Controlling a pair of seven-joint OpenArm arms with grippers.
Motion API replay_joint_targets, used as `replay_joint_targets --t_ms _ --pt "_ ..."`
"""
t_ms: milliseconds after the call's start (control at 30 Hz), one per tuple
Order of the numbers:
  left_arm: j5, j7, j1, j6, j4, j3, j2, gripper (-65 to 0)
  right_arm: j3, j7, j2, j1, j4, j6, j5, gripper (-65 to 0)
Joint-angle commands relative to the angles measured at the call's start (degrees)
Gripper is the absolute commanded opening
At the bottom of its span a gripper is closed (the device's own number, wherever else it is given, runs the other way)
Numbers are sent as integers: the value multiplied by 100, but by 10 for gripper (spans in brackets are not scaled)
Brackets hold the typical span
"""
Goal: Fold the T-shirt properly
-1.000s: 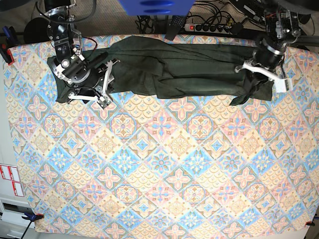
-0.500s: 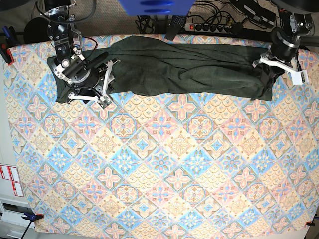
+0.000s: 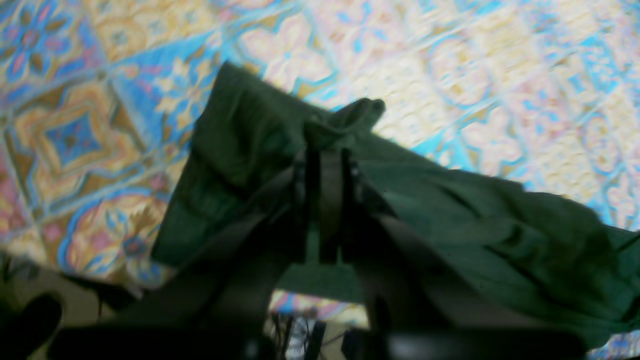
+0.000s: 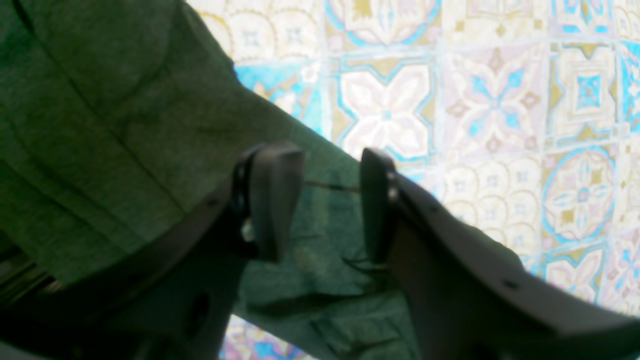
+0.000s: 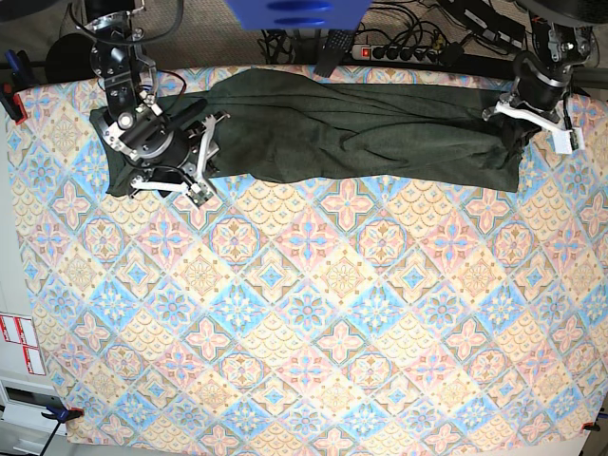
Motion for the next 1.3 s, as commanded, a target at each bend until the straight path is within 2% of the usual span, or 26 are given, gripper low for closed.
replay_joint_targets --t_ms 0,167,233,333,467,600,833,933,1100,1267 --pt "-37 -112 2 -20 -40 -44 -57 -650 15 100 43 51 79 -11 3 -418" --pt "77 -112 -157 -20 -445 -18 -84 -648 6 100 43 51 79 -11 3 -418" --pt "227 -112 -165 -20 -454 9 -84 -599 6 100 43 51 79 -11 3 -418" --pt "438 -112 -280 -3 -454 35 -75 -475 6 92 43 51 79 -11 3 -418" --pt "701 -112 -332 -3 -454 17 -75 -346 6 92 34 51 79 -11 3 -418" --pt "1009 -147 -359 -3 -454 0 -92 -273 6 92 34 51 79 -11 3 -418" --pt "1334 -112 -622 -3 -832 17 -242 -254 6 92 34 51 79 -11 3 -418" --pt "1282 -68 -886 -11 -1386 53 -550 -254 6 92 34 51 79 -11 3 -418" --pt "1273 583 -1361 -55 -1895 53 -752 -254 6 92 34 51 79 -11 3 -418" --pt "1290 970 -1607 -486 -1931 53 -787 -254 6 83 25 51 79 -11 11 -418"
